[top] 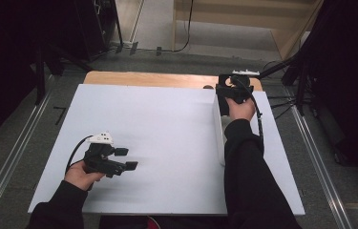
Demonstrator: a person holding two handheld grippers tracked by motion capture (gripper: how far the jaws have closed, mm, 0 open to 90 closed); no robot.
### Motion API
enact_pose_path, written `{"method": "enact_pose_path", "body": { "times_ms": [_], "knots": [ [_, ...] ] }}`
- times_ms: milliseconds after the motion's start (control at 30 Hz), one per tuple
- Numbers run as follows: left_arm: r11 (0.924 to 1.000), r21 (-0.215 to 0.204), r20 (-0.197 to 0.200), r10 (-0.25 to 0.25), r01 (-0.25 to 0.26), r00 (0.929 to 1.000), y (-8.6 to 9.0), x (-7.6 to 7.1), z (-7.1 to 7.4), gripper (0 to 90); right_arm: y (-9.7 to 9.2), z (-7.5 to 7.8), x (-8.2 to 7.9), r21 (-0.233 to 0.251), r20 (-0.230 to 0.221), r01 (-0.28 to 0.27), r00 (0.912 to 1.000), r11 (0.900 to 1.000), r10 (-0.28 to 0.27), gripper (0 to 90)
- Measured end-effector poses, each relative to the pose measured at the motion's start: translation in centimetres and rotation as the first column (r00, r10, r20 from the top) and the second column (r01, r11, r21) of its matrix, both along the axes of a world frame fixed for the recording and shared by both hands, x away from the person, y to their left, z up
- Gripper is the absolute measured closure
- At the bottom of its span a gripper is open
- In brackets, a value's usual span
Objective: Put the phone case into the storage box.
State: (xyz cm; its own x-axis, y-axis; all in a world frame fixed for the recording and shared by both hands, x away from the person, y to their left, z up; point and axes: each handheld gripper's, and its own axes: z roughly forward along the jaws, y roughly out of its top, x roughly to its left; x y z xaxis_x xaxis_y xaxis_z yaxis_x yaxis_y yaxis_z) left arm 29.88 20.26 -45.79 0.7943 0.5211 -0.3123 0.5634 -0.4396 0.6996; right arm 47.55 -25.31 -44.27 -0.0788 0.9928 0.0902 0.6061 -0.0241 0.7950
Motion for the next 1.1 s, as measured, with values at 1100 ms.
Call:
{"method": "enact_pose_path", "body": {
  "times_ms": [1100],
  "knots": [
    [0.9999,0.001,-0.014,-0.013,0.013,0.9998,-0.7,0.7,-0.2,25.6,-0.7,2.5,0.4,0.058,-0.036,-0.064,0.9971,0.9962,0.066,0.0]
  ]
}}
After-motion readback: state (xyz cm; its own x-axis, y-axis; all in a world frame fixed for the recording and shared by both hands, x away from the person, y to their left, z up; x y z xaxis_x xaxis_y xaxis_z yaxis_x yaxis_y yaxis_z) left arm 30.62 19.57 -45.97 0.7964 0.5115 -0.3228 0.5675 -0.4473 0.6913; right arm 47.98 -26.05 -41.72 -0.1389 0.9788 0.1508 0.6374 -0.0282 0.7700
